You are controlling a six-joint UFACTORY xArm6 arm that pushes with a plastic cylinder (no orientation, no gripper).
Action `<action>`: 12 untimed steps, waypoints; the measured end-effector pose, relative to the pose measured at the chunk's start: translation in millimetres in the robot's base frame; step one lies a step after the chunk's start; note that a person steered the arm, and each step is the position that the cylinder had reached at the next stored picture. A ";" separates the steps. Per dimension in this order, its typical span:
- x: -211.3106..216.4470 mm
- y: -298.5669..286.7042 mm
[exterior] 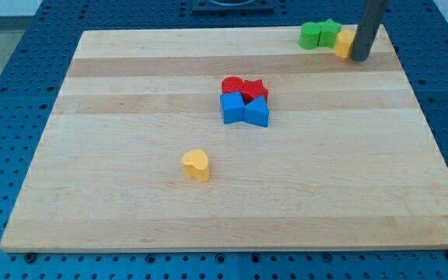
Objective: Place the yellow heart to the bottom of the green blocks
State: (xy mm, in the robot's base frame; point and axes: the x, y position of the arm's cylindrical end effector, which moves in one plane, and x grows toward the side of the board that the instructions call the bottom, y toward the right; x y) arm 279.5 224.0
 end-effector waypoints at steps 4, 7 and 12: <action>259.7 -24.9; 314.2 -298.9; 231.7 -129.6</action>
State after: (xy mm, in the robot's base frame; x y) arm 511.2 94.4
